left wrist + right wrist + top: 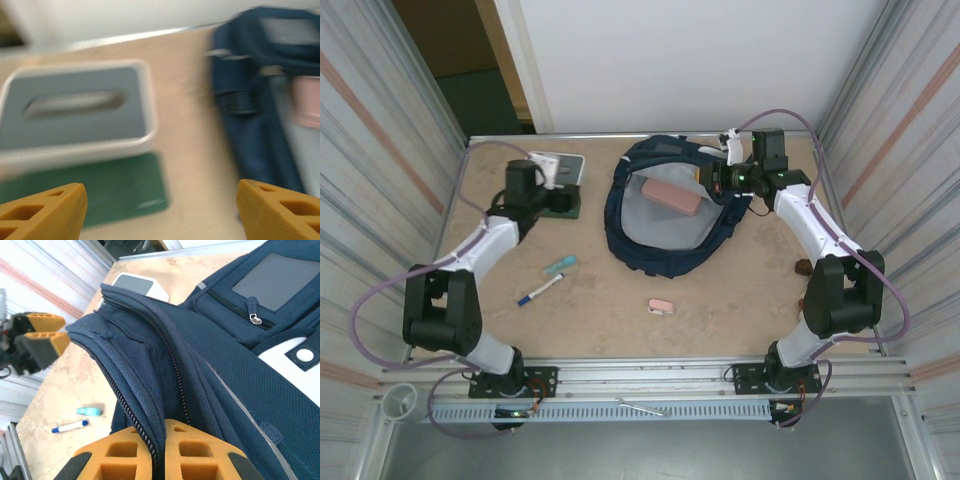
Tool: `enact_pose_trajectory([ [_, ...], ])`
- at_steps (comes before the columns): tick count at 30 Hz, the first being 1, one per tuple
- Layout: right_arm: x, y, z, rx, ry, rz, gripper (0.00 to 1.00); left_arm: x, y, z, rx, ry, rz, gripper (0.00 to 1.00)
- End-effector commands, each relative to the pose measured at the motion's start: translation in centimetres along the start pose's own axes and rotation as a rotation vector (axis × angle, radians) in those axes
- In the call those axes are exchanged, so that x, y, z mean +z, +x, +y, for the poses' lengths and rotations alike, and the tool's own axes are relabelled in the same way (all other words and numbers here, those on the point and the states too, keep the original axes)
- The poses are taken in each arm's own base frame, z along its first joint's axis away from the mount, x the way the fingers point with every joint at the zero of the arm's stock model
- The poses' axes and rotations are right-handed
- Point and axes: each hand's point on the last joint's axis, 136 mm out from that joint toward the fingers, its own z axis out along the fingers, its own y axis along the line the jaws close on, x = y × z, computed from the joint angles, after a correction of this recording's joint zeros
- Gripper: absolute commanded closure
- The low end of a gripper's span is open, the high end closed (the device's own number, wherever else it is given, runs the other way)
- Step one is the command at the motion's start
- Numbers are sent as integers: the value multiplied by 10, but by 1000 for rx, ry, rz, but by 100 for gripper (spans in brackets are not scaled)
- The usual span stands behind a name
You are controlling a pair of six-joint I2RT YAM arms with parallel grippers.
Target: Pack the student bag
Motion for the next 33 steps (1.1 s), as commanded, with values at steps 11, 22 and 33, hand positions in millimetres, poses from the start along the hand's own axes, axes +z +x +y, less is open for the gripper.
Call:
enact_pose_trajectory([
  [11, -7, -1, 9, 43, -54, -19, 100, 69, 59, 60, -352, -172, 302, 26],
  [22, -7, 7, 3, 57, -48, -9, 100, 74, 108, 26, -443, -49, 454, 29],
  [33, -8, 11, -3, 71, -47, -5, 100, 11, 123, -65, -340, 106, 454, 36],
])
